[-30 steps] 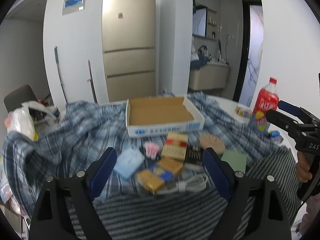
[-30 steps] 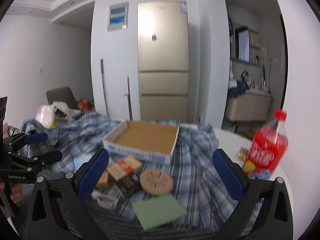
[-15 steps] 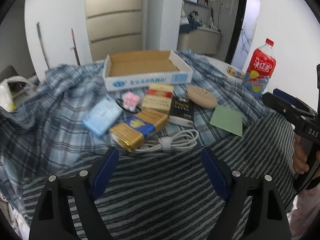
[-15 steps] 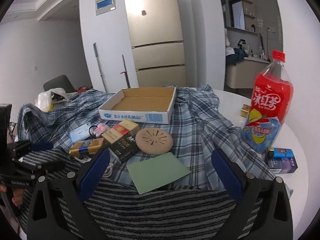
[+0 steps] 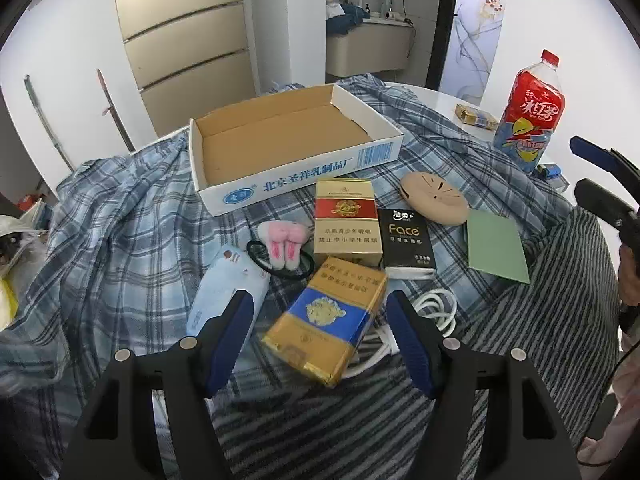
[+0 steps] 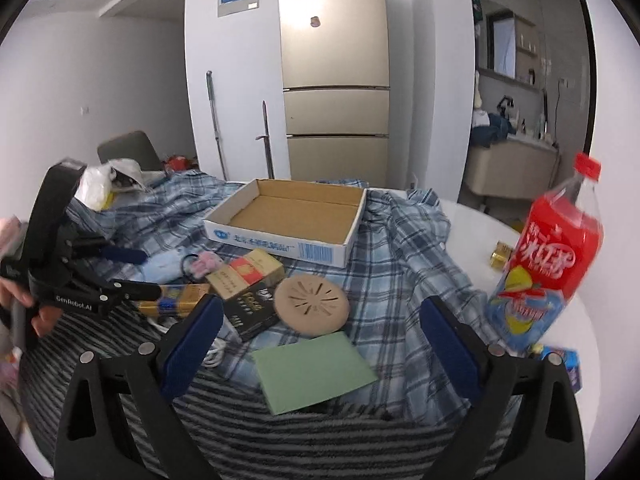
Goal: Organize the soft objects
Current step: 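Lower the left tool and grasp the blue-gold cigarette pack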
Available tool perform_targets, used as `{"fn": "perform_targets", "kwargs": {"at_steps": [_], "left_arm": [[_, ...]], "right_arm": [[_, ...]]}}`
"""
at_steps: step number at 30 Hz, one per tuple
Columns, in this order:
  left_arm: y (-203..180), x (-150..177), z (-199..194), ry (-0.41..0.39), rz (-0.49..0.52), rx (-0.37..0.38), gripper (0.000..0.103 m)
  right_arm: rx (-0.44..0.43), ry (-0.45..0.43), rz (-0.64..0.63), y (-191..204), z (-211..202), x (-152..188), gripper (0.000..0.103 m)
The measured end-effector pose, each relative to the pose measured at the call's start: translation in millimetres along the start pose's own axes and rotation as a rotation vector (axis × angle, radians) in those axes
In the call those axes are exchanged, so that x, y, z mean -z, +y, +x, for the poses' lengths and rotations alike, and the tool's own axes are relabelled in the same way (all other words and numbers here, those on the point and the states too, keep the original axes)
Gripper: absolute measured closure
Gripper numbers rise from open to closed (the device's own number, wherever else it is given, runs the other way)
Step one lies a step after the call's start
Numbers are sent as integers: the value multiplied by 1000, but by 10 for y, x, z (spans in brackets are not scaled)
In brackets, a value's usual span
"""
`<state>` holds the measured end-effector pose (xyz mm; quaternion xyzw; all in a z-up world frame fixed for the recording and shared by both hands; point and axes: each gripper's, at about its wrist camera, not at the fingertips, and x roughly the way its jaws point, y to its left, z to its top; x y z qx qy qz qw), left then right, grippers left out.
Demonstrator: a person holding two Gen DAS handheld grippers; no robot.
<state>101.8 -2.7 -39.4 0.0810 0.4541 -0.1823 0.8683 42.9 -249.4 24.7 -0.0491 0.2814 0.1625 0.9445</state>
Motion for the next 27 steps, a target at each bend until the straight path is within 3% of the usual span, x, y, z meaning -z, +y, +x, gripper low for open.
{"fn": "perform_targets", "kwargs": {"at_steps": [2,5,8,11,17,27], "left_arm": [[33,-32,94,48,4,33,31],[33,-48,212,96,50,33,32],[54,-37,316,136,42,82,32],[97,-38,455,183,29,61,32],[119,-62,619,204,18,98,32],[81,-99,545,167,-8,113,48]], "right_arm": [[14,8,-27,1,67,-23,4],[-61,62,-4,-62,196,-62,6],[-95,112,-10,-86,339,-103,9],[-94,150,-47,-53,487,-134,10],[-135,213,-90,40,690,-130,11],[-128,223,-104,44,741,-139,12]]}}
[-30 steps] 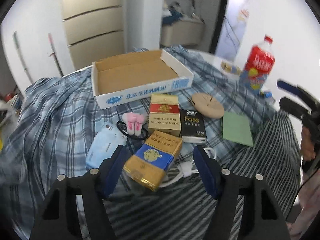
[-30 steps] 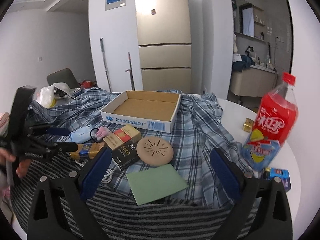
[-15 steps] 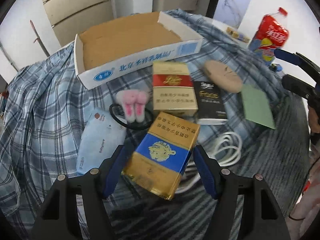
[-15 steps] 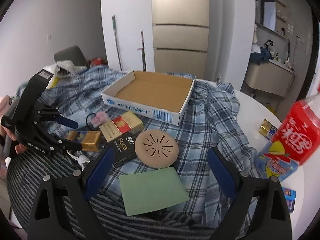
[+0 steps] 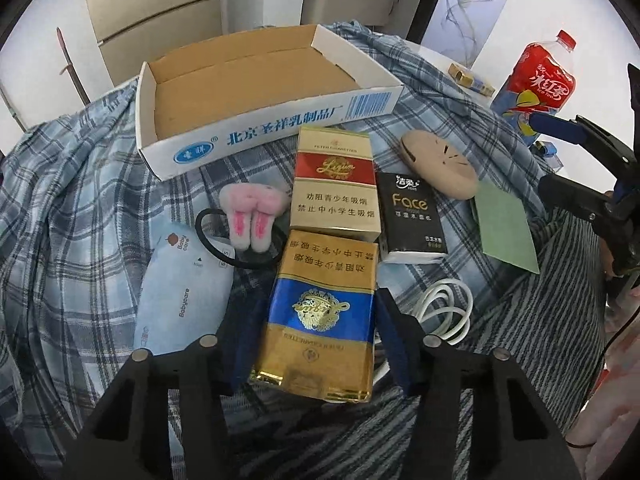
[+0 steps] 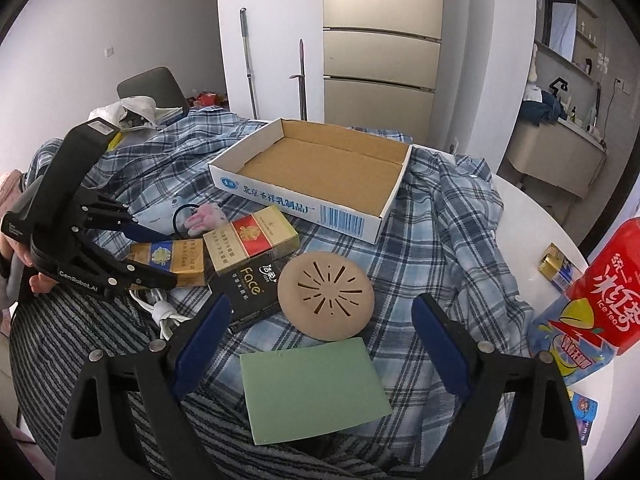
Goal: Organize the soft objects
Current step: 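Lower the left tool and grasp the blue-gold cigarette pack, then lift the blue-gold pack with the left tool while the right tool grasps the tan disc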
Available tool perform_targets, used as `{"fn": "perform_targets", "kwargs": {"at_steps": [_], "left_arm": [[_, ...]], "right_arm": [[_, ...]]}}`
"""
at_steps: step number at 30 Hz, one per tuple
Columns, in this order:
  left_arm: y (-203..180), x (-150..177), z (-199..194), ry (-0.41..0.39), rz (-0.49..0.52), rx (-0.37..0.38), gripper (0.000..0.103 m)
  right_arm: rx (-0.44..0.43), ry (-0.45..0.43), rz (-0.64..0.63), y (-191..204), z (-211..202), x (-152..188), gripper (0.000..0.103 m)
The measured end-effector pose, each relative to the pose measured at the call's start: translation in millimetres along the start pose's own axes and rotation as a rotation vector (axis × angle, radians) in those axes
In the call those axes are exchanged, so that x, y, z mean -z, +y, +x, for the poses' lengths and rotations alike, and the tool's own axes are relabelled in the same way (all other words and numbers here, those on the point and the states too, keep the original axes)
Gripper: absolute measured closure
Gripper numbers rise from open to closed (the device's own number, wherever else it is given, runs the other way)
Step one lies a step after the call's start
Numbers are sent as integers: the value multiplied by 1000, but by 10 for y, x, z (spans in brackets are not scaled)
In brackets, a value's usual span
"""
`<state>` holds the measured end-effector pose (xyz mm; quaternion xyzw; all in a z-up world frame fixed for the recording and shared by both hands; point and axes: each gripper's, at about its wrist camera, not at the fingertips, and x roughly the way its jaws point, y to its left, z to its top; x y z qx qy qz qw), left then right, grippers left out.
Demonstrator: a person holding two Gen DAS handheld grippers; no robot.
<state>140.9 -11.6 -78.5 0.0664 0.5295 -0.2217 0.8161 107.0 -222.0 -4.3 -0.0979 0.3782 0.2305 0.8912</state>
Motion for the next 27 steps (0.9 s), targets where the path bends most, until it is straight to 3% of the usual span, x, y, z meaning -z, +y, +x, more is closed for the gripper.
{"fn": "perform_targets", "kwargs": {"at_steps": [6,13,18,21,27], "left_arm": [[-114,13,-369,-126,-20,-23,49],[-162,-55,-692,-376,-141,-63,49],[-276,-119,-705,-510,-143,-142,49],[-266,-131,-597,-524,-144,-152,49],[-191,-67,-432,-525,-166,-181,49]], "right_arm": [[12,-18,-2,-32,-95,-80,12],[4,-52,45,-142,-91,-272,13],[-53,34,101,-253,224,-362,16],[-53,80,108,-277,412,-338,16],[-136,179,157,-325,732,-191,16]]}}
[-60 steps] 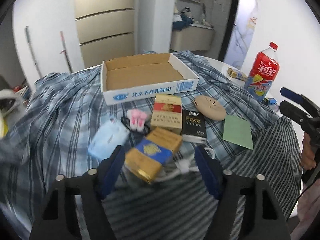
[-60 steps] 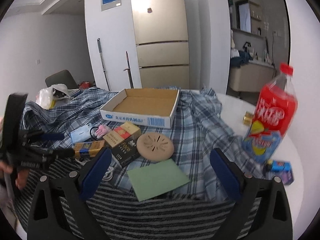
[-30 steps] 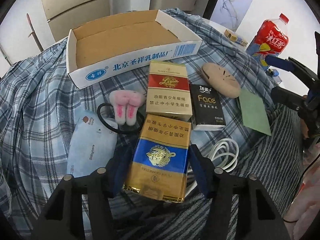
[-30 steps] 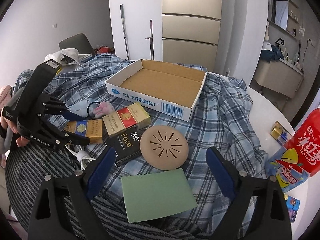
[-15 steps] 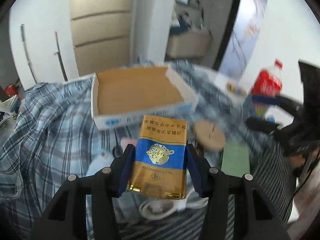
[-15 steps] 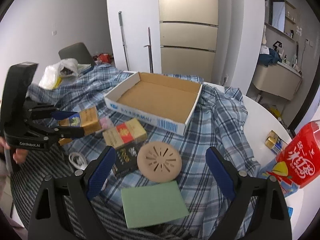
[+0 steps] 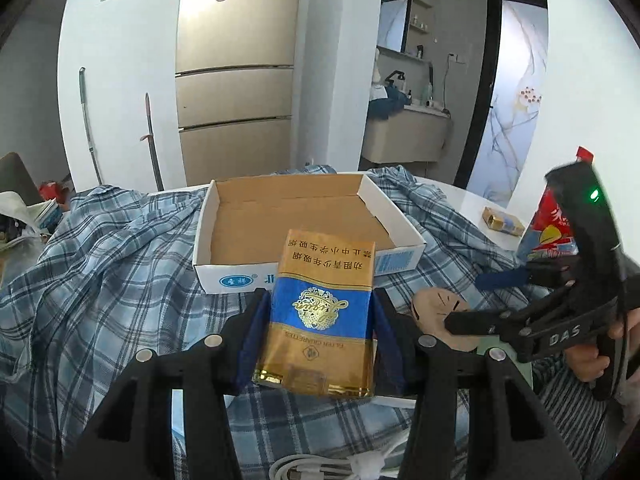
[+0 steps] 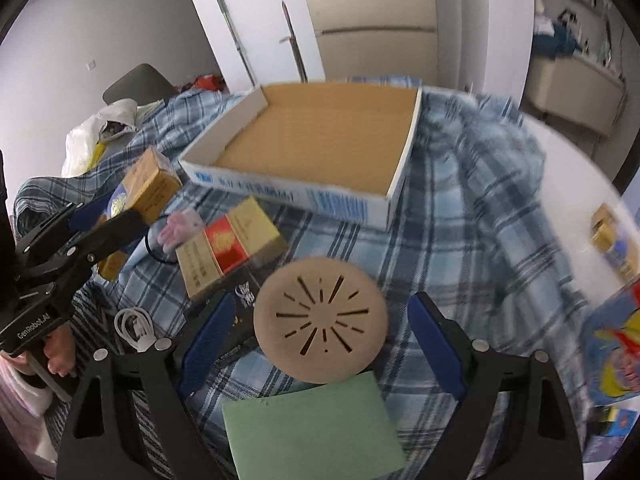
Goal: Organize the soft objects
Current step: 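Lift the blue-gold pack with the left tool while the right tool grasps the tan disc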
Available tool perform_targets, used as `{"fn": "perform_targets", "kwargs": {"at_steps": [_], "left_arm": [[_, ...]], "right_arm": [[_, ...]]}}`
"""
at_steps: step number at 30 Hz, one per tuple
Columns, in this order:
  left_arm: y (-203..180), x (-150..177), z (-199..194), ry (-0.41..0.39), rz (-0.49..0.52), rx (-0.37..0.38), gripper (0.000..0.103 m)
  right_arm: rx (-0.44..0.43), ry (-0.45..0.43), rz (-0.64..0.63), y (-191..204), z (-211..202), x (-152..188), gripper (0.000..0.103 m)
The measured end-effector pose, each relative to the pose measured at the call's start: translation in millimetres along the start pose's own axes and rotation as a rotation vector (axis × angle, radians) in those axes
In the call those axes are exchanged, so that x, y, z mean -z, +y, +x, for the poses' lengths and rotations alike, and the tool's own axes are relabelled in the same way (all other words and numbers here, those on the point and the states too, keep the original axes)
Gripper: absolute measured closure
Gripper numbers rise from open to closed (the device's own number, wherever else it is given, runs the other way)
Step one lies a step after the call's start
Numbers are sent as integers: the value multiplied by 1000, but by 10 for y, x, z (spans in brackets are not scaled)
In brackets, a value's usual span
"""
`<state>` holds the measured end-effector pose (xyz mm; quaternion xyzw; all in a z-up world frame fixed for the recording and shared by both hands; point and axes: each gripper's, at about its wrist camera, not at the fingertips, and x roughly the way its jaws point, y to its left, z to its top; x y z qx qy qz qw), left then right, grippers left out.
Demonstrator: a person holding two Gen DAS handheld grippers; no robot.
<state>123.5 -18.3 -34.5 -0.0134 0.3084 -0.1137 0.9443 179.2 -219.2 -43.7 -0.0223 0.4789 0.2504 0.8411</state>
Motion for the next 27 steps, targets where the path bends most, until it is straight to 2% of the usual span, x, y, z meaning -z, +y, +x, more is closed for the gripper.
{"fn": "perform_targets", "kwargs": {"at_steps": [6,11,15,23,27], "left_arm": [[-29,52,-42,-31,12,-13,49],[35,46,-59,-35,-20,-2,49],[31,48,-68,-40,-17,-2,49],[-63,-15,-264,-92,18,-41,49],[-97,-125,-399,-73,15,-33,49]], "right_arm": [[-39,57,12,-26,196,25,16],[-54,92,9,-28,283,59,16],[-51,107,13,-47,325,52,20],[15,65,-27,40,196,26,23],[24,24,-33,117,-8,3,23]]}}
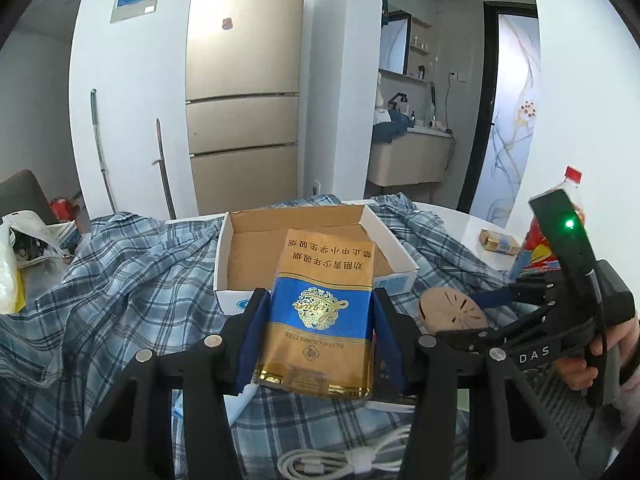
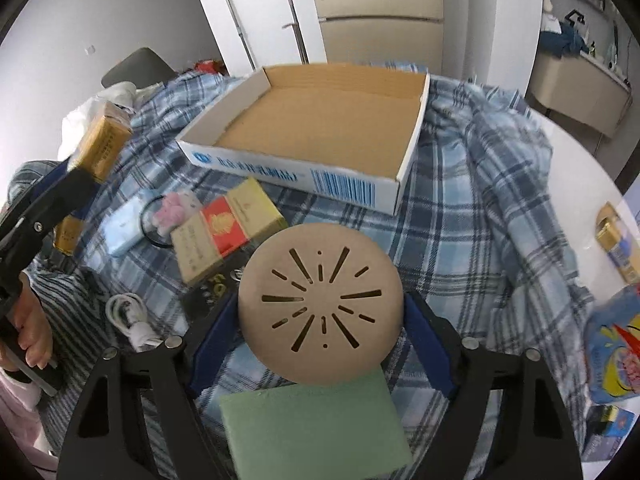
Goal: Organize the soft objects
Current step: 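Lift the blue-gold pack with the left tool while the right tool grasps the tan disc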
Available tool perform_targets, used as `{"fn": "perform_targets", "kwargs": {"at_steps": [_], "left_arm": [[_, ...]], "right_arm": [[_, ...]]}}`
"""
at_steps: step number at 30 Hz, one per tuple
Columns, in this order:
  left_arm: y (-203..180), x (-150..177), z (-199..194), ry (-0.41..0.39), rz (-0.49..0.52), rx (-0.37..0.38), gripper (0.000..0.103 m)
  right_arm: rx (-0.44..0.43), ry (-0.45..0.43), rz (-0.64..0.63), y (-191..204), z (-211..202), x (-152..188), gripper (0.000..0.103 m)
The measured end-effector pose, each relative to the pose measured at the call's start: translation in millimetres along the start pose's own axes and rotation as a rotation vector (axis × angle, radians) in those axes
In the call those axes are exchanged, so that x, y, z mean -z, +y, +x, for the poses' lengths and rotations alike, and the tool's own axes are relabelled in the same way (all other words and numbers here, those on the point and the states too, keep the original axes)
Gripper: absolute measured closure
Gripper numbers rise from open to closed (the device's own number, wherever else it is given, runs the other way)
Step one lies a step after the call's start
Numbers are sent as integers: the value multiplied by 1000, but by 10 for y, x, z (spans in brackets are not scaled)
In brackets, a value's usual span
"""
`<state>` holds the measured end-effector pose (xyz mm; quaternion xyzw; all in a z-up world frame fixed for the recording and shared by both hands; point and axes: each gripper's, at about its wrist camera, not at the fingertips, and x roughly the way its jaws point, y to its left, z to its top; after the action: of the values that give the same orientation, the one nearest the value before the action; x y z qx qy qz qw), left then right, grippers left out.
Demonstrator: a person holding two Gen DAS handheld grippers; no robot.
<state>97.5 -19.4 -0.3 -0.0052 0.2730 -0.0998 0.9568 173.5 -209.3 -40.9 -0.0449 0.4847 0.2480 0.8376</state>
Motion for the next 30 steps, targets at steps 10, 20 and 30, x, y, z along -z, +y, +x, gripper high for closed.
{"fn": "perform_targets", "kwargs": {"at_steps": [10,20,30], "left_arm": [[-87,-672,-351,-96,15,-48,49],[-76,-1538,-201,-164,-31,-106,49],[236,-1412,468,-75,-78,-117,49]], "right_arm": [[31,-211,-41,295,-766,-386,23],[186,-345,26,390,-1064,-1261,23],[111,-300,149,185,-526,-1449,23]]}}
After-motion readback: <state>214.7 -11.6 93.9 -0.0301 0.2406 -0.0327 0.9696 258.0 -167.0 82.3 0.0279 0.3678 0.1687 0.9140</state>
